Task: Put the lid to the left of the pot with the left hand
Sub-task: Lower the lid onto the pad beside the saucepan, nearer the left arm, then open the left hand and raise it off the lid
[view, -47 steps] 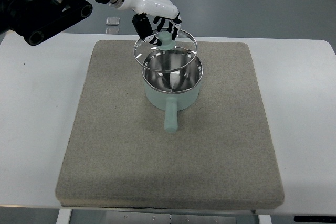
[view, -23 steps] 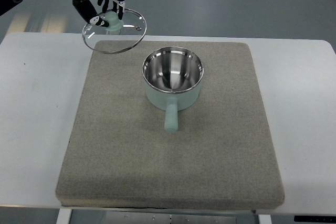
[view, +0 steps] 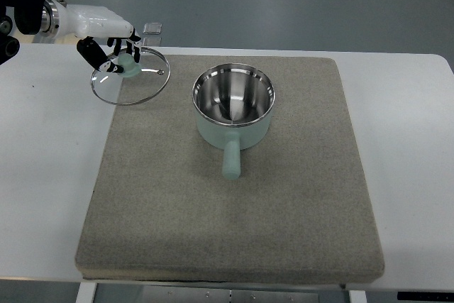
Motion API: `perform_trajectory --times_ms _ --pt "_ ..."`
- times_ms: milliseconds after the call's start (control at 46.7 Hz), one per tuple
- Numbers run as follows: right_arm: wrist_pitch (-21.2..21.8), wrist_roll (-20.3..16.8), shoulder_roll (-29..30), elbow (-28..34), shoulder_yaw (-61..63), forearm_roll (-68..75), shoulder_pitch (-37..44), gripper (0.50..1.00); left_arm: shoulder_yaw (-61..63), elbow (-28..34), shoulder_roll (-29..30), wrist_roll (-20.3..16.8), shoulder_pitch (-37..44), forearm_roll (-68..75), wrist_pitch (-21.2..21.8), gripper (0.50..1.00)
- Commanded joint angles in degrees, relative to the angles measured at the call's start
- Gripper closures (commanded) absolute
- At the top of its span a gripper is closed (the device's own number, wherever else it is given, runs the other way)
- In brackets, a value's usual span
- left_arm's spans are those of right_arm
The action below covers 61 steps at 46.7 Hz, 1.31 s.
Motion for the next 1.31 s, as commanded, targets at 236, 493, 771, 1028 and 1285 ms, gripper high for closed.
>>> perform_trajectory --times_ms 236,493,771,1028,1285 --pt "0.0 0.09 0.0 0.0 0.0 0.0 0.0 0.579 0.02 3.8 -3.6 0.11 4.98 0.44 5.18 1.0" --pt "0.0 0.0 0.0 0.0 0.0 0.0 0.0 0.579 0.02 5.21 -5.36 0.11 5.25 0.35 5.27 1.0" --pt "0.0 0.09 0.0 0.0 0.0 0.0 0.0 0.579 0.29 5.3 -5.89 0.12 5.86 0.18 5.36 1.0" --pt "0.0 0.0 0.0 0.0 0.0 0.0 0.0 0.577 0.29 5.3 -5.89 0.11 5.86 -0.44 6.24 0.798" --pt "0.0 0.09 0.0 0.0 0.0 0.0 0.0 0.579 0.02 5.04 -5.89 0.12 5.86 -1.05 8.87 0.508"
